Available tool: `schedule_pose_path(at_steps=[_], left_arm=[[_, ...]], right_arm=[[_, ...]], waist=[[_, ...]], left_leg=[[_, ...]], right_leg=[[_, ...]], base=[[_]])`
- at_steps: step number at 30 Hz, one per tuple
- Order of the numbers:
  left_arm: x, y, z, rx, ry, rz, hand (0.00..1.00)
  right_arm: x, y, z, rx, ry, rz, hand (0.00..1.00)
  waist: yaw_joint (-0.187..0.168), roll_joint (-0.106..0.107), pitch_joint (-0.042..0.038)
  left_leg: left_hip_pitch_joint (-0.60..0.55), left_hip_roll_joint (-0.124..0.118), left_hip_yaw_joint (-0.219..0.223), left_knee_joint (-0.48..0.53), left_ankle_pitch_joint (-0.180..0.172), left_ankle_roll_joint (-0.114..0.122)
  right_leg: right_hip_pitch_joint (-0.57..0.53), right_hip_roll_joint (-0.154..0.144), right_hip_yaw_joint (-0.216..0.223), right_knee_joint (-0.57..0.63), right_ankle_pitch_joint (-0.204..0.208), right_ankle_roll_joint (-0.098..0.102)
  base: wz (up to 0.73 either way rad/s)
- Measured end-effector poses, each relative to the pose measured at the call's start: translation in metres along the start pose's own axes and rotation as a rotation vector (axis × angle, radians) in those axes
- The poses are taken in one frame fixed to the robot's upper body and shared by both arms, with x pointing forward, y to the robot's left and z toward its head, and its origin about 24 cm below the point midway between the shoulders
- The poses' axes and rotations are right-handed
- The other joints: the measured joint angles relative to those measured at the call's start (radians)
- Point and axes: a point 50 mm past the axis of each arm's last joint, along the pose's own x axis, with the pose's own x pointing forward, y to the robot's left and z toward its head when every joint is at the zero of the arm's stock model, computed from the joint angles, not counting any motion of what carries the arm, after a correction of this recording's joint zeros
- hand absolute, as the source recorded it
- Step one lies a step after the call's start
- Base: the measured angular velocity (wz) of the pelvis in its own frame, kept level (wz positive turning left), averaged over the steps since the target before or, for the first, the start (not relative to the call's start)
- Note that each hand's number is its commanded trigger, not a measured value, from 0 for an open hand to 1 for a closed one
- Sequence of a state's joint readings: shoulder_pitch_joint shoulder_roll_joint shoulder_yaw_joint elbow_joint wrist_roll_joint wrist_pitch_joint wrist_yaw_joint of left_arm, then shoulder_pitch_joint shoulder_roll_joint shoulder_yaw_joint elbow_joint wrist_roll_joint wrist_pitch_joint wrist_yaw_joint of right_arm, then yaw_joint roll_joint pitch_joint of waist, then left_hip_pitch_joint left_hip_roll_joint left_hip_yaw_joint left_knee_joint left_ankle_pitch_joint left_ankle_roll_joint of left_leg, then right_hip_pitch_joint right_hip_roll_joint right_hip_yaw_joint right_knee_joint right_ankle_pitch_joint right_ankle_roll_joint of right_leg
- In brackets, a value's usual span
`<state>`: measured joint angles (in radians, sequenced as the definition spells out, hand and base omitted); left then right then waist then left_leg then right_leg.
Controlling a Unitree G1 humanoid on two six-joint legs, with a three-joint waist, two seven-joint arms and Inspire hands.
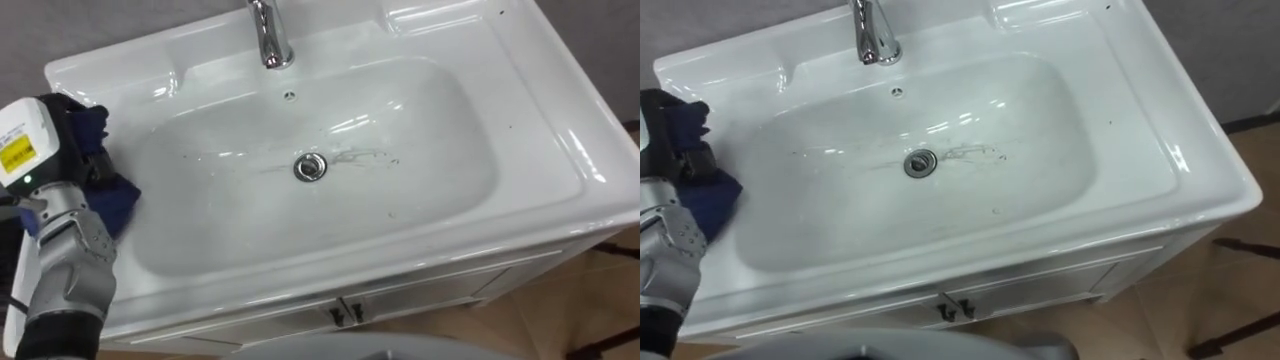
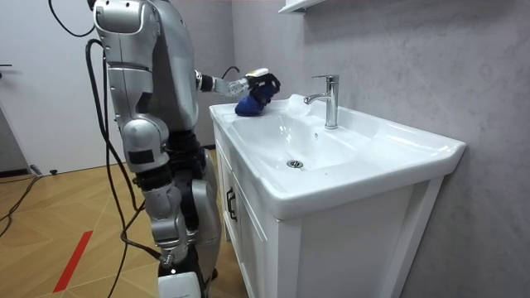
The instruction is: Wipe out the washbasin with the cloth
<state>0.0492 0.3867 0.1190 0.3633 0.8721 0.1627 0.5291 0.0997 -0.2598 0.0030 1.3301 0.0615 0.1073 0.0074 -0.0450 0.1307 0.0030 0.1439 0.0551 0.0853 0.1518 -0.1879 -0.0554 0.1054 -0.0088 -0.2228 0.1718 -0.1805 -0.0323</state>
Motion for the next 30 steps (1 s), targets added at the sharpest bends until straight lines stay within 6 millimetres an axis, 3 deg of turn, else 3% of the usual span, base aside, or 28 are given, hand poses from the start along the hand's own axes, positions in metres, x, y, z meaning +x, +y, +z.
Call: schedule_pose_path(at_steps=[6, 19, 22, 24, 26, 30], left_arm=[[0.003, 0.003, -0.001, 0.093, -0.033, -0.006, 0.00], [0.002, 0.002, -0.001, 0.087, -0.027, -0.010, 0.00], [0.002, 0.001, -0.004, -0.003, 0.020, -0.028, 0.00], [0.001, -0.002, -0.006, -0.115, 0.075, -0.050, 0.00], [-0.001, -0.008, -0.009, -0.342, 0.199, -0.105, 0.00], [-0.009, -0.024, -0.008, -0.722, 0.378, -0.257, 0.00]], right_arm=[[0.000, -0.001, 0.000, 0.024, 0.002, 0.013, 0.00], [0.000, -0.002, 0.001, 0.025, -0.004, 0.016, 0.00], [0.000, -0.002, 0.002, 0.036, -0.005, 0.012, 0.00], [0.000, -0.001, 0.003, 0.054, -0.004, 0.014, 0.00], [0.000, 0.001, 0.007, 0.053, -0.007, 0.015, 0.00], [0.000, 0.002, 0.011, 0.099, -0.015, 0.008, 0.00]], waist=[[-0.003, -0.003, 0.0016], [-0.005, 0.001, -0.0003], [-0.006, -0.001, 0.0004], [-0.009, -0.008, 0.0048], [-0.012, -0.013, 0.0078], [-0.003, -0.015, 0.0060]], left_leg=[[0.006, 0.000, 0.003, -0.001, 0.000, 0.000], [0.008, 0.000, 0.002, -0.001, 0.000, 0.000], [0.010, 0.000, 0.002, -0.001, 0.000, 0.000], [0.009, 0.000, 0.004, -0.001, 0.000, 0.000], [0.009, 0.000, 0.008, 0.000, 0.000, 0.000], [0.007, 0.000, 0.013, 0.001, 0.000, 0.000]], right_leg=[[0.006, -0.001, 0.002, -0.001, 0.000, 0.000], [0.006, 0.000, 0.004, 0.000, 0.000, 0.000], [0.007, 0.000, 0.008, 0.001, 0.000, 0.000], [0.007, -0.001, 0.007, 0.001, 0.000, 0.000], [0.004, -0.002, 0.011, 0.001, 0.000, 0.000], [-0.004, 0.002, 0.015, -0.001, -0.001, 0.001]], base=[[0.00], [0.00], [-0.03], [0.00], [-0.02], [-0.01]])
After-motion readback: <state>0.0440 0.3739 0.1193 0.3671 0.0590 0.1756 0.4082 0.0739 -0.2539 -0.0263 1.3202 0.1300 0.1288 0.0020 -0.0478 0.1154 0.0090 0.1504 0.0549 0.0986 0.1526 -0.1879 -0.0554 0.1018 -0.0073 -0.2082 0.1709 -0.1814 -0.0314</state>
